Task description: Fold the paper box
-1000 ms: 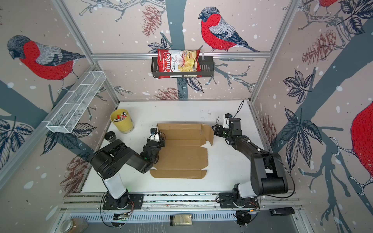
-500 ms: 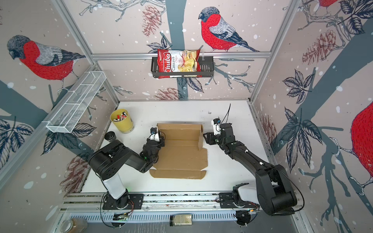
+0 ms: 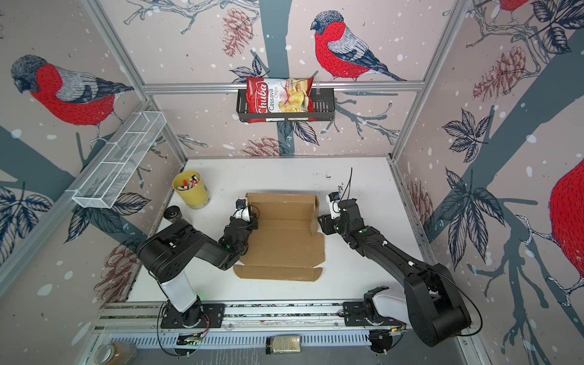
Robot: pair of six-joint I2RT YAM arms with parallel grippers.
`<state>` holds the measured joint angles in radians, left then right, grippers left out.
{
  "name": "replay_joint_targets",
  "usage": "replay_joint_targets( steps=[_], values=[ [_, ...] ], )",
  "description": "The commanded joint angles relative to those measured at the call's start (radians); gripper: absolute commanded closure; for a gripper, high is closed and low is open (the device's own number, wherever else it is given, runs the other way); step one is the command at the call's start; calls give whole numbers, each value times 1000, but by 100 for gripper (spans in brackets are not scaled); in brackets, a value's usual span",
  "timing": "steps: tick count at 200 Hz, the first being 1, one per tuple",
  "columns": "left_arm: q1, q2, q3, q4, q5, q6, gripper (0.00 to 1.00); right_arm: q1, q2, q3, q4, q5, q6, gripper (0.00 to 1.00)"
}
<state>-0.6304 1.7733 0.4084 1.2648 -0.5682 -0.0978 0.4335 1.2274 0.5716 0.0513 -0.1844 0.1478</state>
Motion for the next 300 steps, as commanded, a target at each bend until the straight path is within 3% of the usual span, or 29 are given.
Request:
replay_joint_targets(
  steps=[1,56,155,226,266,283,300],
  values=[
    [0,-2,7,-29,12,9,100,15,9,6,24,2,-16,47],
    [0,-2,12,-34,19,13,100,48,72,41,61,6,-28,46],
    [1,-9,17,-41,37,24,100,66,221,92,285,127,-117,42],
    [1,-10,35,-63,51,14,100,120,314,122,357,364,-123,59],
    [0,-35,40,-99,56,-28,100,176,384,213,235,710,-8,78],
    [-7,-67,43,-142,47,-59,100,178,425,268,129,851,79,80],
    [-14,-102,42,-185,47,-93,100,183,452,299,69,915,123,80]
  ],
)
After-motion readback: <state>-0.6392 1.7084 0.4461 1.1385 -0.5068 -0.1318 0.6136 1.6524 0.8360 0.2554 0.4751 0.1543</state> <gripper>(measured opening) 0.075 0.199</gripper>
